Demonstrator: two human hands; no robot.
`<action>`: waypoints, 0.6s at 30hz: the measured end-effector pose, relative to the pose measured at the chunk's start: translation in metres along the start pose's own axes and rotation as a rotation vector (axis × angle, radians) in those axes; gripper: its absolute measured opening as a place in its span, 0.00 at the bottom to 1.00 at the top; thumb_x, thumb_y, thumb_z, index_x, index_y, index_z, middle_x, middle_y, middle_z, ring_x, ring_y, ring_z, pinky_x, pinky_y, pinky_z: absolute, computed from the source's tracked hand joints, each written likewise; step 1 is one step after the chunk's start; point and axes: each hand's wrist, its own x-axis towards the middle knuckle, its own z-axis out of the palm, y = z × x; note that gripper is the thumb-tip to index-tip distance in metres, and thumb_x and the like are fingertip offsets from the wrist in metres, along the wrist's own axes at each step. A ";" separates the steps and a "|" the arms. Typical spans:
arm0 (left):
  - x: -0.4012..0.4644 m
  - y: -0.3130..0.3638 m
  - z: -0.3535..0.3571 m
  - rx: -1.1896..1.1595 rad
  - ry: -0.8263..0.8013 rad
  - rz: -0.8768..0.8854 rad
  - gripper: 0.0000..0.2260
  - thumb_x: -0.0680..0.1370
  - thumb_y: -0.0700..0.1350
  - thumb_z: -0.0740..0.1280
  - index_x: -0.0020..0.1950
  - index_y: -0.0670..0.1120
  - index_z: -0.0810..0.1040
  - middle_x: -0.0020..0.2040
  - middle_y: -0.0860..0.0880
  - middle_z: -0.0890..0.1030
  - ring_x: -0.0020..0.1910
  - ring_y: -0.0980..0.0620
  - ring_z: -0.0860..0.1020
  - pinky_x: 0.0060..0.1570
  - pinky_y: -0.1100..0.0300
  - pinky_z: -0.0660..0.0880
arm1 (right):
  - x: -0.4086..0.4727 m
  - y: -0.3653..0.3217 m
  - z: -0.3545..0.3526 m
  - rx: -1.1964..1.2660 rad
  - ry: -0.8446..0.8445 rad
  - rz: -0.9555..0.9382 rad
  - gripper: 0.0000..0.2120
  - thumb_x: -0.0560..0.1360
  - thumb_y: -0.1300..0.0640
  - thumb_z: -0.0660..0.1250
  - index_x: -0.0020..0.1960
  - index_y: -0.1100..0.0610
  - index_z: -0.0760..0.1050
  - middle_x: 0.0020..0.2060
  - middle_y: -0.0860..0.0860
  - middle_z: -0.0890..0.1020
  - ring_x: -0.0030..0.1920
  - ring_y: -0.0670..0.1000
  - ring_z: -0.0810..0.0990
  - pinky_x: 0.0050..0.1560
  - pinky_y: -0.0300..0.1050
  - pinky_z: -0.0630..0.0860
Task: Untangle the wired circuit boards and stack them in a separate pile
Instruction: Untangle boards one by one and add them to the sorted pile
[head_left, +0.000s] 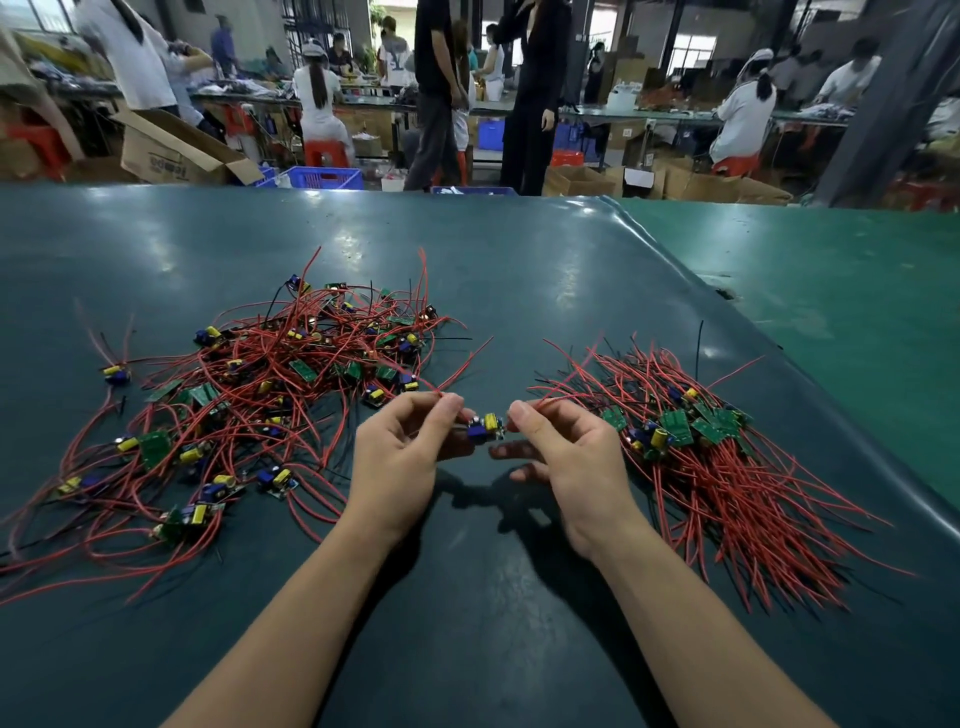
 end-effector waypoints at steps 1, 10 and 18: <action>0.001 0.000 0.001 -0.096 0.035 -0.055 0.03 0.78 0.38 0.67 0.46 0.40 0.80 0.38 0.47 0.85 0.37 0.53 0.84 0.37 0.65 0.79 | 0.000 -0.001 0.000 0.030 0.023 -0.009 0.04 0.75 0.62 0.71 0.42 0.60 0.79 0.38 0.54 0.83 0.33 0.53 0.84 0.24 0.38 0.74; 0.013 0.004 -0.007 -0.668 0.212 -0.266 0.07 0.81 0.39 0.62 0.43 0.44 0.72 0.36 0.44 0.84 0.36 0.49 0.84 0.36 0.56 0.81 | 0.001 -0.005 -0.005 0.250 0.086 -0.143 0.08 0.73 0.61 0.71 0.35 0.56 0.83 0.34 0.54 0.82 0.30 0.52 0.81 0.21 0.39 0.69; 0.004 0.011 -0.008 -0.307 0.005 -0.270 0.04 0.72 0.44 0.71 0.41 0.45 0.80 0.30 0.48 0.78 0.21 0.55 0.70 0.22 0.67 0.68 | 0.003 -0.006 -0.008 0.136 0.008 0.072 0.22 0.78 0.43 0.63 0.35 0.58 0.80 0.25 0.50 0.75 0.20 0.47 0.67 0.20 0.34 0.59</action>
